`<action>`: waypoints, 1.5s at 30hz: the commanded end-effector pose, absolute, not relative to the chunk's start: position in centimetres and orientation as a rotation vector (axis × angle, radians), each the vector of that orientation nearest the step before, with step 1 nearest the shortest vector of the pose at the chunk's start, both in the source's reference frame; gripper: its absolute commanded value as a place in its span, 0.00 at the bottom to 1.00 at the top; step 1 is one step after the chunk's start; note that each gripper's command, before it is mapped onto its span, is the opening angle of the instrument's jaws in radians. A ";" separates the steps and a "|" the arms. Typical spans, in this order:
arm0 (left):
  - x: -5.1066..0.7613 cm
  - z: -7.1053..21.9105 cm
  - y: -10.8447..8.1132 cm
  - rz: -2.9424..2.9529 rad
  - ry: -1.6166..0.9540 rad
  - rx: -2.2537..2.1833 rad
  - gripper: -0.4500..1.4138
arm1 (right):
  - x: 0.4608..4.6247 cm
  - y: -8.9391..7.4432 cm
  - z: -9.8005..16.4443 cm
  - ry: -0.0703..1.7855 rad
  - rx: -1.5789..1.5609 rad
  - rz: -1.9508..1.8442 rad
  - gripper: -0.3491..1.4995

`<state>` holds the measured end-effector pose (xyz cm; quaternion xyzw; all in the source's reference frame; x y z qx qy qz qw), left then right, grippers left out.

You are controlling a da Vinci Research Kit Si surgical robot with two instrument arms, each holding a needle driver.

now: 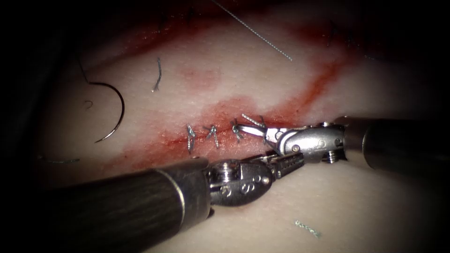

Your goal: Wound Closure

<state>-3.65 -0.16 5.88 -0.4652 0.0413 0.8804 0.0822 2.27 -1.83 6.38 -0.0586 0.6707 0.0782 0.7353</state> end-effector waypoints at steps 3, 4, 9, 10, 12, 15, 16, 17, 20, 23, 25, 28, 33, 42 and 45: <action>-3.71 6.0 -0.2 2.639 0.116 -1.383 0.00 | 2.34 -1.8 6.4 1.474 -0.130 0.175 0.80; -3.71 6.0 -0.2 2.639 0.116 -1.383 0.00 | 2.34 -1.8 6.4 1.474 -0.130 0.175 0.80; -3.68 6.1 -0.2 2.655 0.116 -1.380 0.00 | 2.33 -1.8 6.4 1.473 -0.131 0.176 0.80; -3.68 6.1 -0.2 2.659 0.115 -1.379 0.00 | 2.33 -1.8 6.4 1.473 -0.131 0.176 0.80; -3.67 6.1 -0.2 2.661 0.109 -1.373 0.00 | 2.33 -1.8 6.4 1.473 -0.131 0.175 0.80; -3.69 6.1 -0.3 2.669 0.112 -1.364 0.00 | 2.34 -1.8 6.5 1.472 -0.132 0.176 0.79; -3.70 6.1 -0.3 2.674 0.108 -1.357 0.00 | 2.34 -1.8 6.5 1.472 -0.133 0.176 0.79; -3.72 6.1 -0.3 2.673 0.110 -1.354 0.00 | 2.34 -1.8 6.5 1.471 -0.133 0.176 0.78; -3.74 6.1 -0.3 2.672 0.110 -1.351 0.00 | 2.34 -1.8 6.5 1.471 -0.136 0.175 0.78; -3.75 6.1 -0.3 2.672 0.110 -1.350 0.00 | 2.33 -1.8 6.5 1.471 -0.138 0.172 0.78; -3.75 6.1 -0.3 2.671 0.110 -1.350 0.00 | 2.33 -1.8 6.5 1.471 -0.138 0.171 0.77; -3.75 6.1 -0.3 2.671 0.110 -1.349 0.00 | 2.33 -1.8 6.5 1.471 -0.138 0.171 0.75; -3.75 6.1 -0.3 2.672 0.111 -1.350 0.00 | 2.34 -1.8 6.5 1.472 -0.137 0.170 0.50; -3.76 6.1 -0.3 2.671 0.109 -1.352 0.00 | 2.37 -1.8 6.5 1.476 -0.134 0.152 0.00; -3.73 6.0 -0.4 2.672 0.107 -1.355 0.00 | 2.36 -1.8 6.5 1.475 -0.122 0.172 0.22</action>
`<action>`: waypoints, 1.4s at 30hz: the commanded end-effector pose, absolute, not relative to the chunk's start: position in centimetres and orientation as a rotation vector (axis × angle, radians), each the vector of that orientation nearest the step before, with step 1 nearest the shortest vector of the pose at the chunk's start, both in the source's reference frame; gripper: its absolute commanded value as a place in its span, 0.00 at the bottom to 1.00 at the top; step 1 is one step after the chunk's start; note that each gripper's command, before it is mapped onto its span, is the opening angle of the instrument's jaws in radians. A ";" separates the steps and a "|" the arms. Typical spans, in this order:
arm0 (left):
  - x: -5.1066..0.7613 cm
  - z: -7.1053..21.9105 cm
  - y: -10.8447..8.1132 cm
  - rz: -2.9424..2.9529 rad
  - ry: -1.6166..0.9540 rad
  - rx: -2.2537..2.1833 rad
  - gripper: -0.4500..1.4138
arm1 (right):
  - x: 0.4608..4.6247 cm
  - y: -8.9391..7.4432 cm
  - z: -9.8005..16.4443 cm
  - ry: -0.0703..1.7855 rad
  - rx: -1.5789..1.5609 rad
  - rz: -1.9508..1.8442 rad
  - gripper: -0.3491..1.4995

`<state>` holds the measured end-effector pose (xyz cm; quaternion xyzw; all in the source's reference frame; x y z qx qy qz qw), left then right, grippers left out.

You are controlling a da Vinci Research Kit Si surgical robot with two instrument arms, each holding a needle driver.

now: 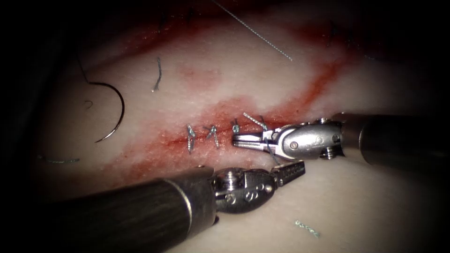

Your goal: Wound Closure

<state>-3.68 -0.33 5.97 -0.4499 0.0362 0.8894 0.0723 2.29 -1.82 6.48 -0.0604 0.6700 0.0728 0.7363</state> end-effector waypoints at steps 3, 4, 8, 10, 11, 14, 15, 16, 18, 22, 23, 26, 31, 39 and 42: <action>-3.68 6.0 -0.4 2.674 0.102 -1.360 0.00 | 2.32 -1.8 6.5 1.471 -0.119 0.188 0.75; -3.65 6.0 -0.4 2.675 0.099 -1.364 0.00 | 2.29 -1.8 6.4 1.464 -0.125 0.199 0.86; -3.41 5.9 -0.5 2.684 0.089 -1.377 0.00 | 2.00 -1.8 6.2 1.448 -0.123 0.233 0.93; -3.23 5.9 -0.6 2.690 0.097 -1.359 0.00 | 1.82 -1.8 6.1 1.435 -0.119 0.248 0.95; -3.15 5.8 -0.6 2.691 0.099 -1.350 0.00 | 1.69 -1.8 6.1 1.424 -0.118 0.261 0.95; -2.70 5.8 -0.7 2.691 0.105 -1.322 0.00 | 1.22 -1.8 5.8 1.380 -0.130 0.309 0.91; -2.50 5.8 -0.8 2.686 0.112 -1.303 0.02 | 1.02 -1.8 5.7 1.356 -0.141 0.349 0.90; -2.50 5.8 -0.8 2.686 0.112 -1.303 0.02 | 1.02 -1.8 5.7 1.356 -0.141 0.349 0.90; -2.18 5.8 -0.9 2.664 0.110 -1.274 0.11 | 0.86 -1.8 5.6 1.323 -0.169 0.381 0.90; -1.91 5.8 -1.0 2.636 0.099 -1.247 0.13 | 0.76 -1.9 5.6 1.315 -0.178 0.386 0.90; -1.83 5.8 -1.0 2.627 0.095 -1.237 0.11 | 0.74 -1.9 5.6 1.317 -0.181 0.387 0.90; -1.63 5.8 -1.1 2.598 0.087 -1.206 0.14 | 0.75 -1.9 5.6 1.312 -0.187 0.391 0.90; -1.33 6.1 -1.1 2.551 0.094 -1.163 0.31 | 0.82 -1.9 5.6 1.309 -0.193 0.395 0.92; -1.09 6.7 -1.3 2.379 -0.056 -1.222 0.74 | 0.86 -2.0 5.7 1.308 -0.201 0.393 0.92; -1.04 6.8 -1.3 2.366 -0.067 -1.221 0.76 | 0.87 -2.0 5.7 1.308 -0.200 0.398 0.92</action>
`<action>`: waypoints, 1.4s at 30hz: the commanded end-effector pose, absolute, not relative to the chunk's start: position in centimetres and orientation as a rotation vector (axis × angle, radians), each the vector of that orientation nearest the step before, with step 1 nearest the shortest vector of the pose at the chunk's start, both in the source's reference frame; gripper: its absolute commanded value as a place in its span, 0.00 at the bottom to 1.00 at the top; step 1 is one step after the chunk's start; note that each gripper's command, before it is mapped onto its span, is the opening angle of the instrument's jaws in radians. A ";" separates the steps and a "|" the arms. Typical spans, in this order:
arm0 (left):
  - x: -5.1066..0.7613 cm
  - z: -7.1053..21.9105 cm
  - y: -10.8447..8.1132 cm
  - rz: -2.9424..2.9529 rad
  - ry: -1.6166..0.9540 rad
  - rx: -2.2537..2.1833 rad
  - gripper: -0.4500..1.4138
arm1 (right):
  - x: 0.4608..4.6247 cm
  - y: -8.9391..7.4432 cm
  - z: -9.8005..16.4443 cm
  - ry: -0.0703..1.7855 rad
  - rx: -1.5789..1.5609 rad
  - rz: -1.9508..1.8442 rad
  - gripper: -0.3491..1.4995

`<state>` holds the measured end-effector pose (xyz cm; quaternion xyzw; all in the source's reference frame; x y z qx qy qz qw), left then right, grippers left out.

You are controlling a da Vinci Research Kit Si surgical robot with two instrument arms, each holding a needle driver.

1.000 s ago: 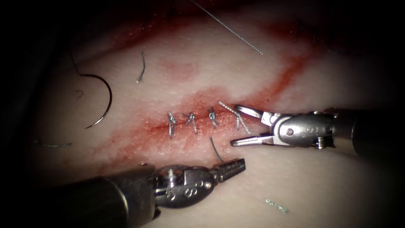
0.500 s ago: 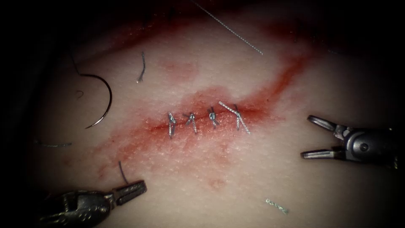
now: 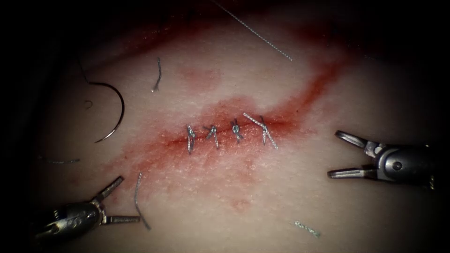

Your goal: Wound Closure

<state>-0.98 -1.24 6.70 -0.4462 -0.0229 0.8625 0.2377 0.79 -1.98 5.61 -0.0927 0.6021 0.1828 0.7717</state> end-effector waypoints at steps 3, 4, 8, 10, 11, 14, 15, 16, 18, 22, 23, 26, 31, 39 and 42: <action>-0.93 6.8 -1.3 2.367 -0.094 -1.206 0.76 | 0.88 -2.0 5.7 1.308 -0.201 0.398 0.92; -0.89 6.8 -1.3 2.371 -0.099 -1.207 0.76 | 0.88 -2.0 5.7 1.308 -0.201 0.398 0.92; -0.69 6.8 -1.4 2.387 -0.107 -1.200 0.73 | 0.88 -2.0 5.7 1.310 -0.199 0.396 0.92; -0.56 6.8 -1.4 2.418 -0.108 -1.151 0.71 | 0.88 -2.0 5.7 1.311 -0.194 0.401 0.92; -0.51 6.8 -1.4 2.428 -0.116 -1.122 0.69 | 0.87 -2.0 5.7 1.311 -0.194 0.401 0.92; -0.43 6.7 -1.3 2.434 -0.151 -1.057 0.66 | 0.87 -2.0 5.7 1.306 -0.147 0.381 0.91; -0.43 6.7 -1.3 2.434 -0.151 -1.057 0.66 | 0.87 -2.0 5.7 1.306 -0.147 0.381 0.91; -0.53 6.5 -1.1 2.419 -0.175 -1.079 0.63 | 0.90 -2.0 5.6 1.245 -0.070 0.336 0.87; -0.59 6.5 -1.0 2.417 -0.181 -1.120 0.61 | 0.91 -2.0 5.6 1.230 -0.049 0.326 0.85; -1.14 6.0 -0.4 2.369 -0.325 -1.389 0.52 | 0.98 -1.7 5.3 1.249 0.041 0.308 0.67; -1.32 5.9 -0.2 2.351 -0.320 -1.466 0.51 | 1.01 -1.5 5.2 1.250 0.064 0.320 0.65; -1.54 5.9 0.1 2.321 -0.291 -1.536 0.51 | 1.08 -1.2 5.1 1.241 0.076 0.330 0.65; -1.83 5.8 0.5 2.303 -0.268 -1.622 0.51 | 1.15 -0.9 4.9 1.240 0.074 0.304 0.69; -1.88 5.7 0.5 2.261 -0.272 -1.738 0.51 | 1.31 -0.8 4.8 1.248 0.030 0.269 0.81; -1.84 5.7 0.5 2.240 -0.259 -1.759 0.50 | 1.36 -0.9 4.9 1.200 0.063 0.231 0.75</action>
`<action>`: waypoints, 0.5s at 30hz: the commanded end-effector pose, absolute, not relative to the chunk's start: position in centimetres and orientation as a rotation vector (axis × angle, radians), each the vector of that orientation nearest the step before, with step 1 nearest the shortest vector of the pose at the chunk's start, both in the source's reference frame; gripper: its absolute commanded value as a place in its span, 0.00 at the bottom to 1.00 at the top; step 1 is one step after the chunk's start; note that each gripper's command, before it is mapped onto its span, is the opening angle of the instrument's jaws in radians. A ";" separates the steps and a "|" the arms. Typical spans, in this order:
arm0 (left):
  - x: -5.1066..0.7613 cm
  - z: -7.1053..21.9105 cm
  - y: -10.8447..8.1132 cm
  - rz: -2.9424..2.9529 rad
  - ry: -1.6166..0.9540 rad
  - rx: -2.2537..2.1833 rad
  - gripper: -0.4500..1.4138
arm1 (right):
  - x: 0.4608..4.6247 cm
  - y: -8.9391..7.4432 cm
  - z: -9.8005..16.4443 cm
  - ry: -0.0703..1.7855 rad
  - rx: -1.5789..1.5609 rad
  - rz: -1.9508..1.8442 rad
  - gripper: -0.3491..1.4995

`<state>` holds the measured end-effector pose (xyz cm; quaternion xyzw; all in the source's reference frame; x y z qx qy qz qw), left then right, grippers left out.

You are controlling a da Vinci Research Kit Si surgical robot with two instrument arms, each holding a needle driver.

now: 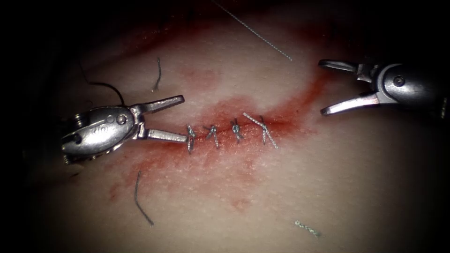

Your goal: Wound Closure

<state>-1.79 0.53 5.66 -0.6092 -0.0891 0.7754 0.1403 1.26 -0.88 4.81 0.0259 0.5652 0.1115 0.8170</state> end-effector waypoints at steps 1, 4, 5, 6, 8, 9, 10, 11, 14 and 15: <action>-1.84 5.7 0.5 2.233 -0.257 -1.765 0.50 | 1.37 -1.0 4.9 1.191 0.067 0.224 0.75; -1.83 5.7 0.5 2.228 -0.257 -1.777 0.50 | 1.37 -1.0 4.9 1.182 0.062 0.222 0.75; -1.83 5.7 0.5 2.228 -0.258 -1.778 0.50 | 1.36 -1.0 4.9 1.183 0.062 0.221 0.75; -1.83 5.7 0.5 2.227 -0.259 -1.780 0.50 | 1.35 -1.0 4.9 1.183 0.062 0.220 0.75; -1.81 5.7 0.5 2.230 -0.256 -1.776 0.50 | 1.34 -1.0 4.9 1.184 0.063 0.218 0.74; -1.80 5.7 0.5 2.231 -0.254 -1.774 0.50 | 1.34 -1.0 4.9 1.185 0.062 0.216 0.74; -1.79 5.7 0.5 2.231 -0.254 -1.773 0.50 | 1.34 -1.0 5.0 1.186 0.061 0.214 0.73; -1.77 5.7 0.5 2.233 -0.250 -1.768 0.51 | 1.34 -1.1 5.0 1.187 0.060 0.211 0.72; -1.75 5.7 0.5 2.238 -0.240 -1.756 0.53 | 1.34 -1.1 5.0 1.189 0.058 0.207 0.72; -1.74 5.7 0.5 2.239 -0.239 -1.754 0.54 | 1.34 -1.1 5.0 1.190 0.057 0.205 0.71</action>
